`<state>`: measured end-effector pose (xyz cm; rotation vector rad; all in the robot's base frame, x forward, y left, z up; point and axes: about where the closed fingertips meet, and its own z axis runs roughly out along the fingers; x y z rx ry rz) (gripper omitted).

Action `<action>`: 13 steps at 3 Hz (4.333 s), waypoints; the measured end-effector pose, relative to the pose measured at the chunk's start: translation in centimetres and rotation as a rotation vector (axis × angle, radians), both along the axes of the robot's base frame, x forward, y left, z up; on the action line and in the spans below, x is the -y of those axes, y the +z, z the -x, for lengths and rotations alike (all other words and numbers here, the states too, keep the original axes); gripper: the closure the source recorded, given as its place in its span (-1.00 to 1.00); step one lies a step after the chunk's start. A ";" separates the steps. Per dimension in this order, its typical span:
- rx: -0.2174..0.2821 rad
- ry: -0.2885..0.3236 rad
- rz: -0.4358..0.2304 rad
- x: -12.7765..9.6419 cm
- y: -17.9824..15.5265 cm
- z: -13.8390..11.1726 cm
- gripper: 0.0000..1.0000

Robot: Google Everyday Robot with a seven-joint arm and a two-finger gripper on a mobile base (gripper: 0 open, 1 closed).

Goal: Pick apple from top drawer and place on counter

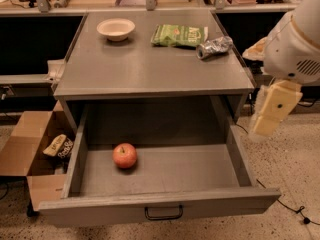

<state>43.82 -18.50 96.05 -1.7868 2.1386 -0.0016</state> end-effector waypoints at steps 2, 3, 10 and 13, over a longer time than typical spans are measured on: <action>-0.098 0.138 -0.244 -11.5 -7.0 1.0 -1.00; -0.147 0.119 -0.361 -16.4 -9.6 0.9 -1.00; -0.084 0.111 -0.410 -21.4 -29.0 -7.9 -1.00; -0.073 0.158 -0.528 -27.1 -32.0 -9.0 -0.98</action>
Offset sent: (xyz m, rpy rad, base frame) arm -0.0146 0.1637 -0.0964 0.3635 0.1428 0.1761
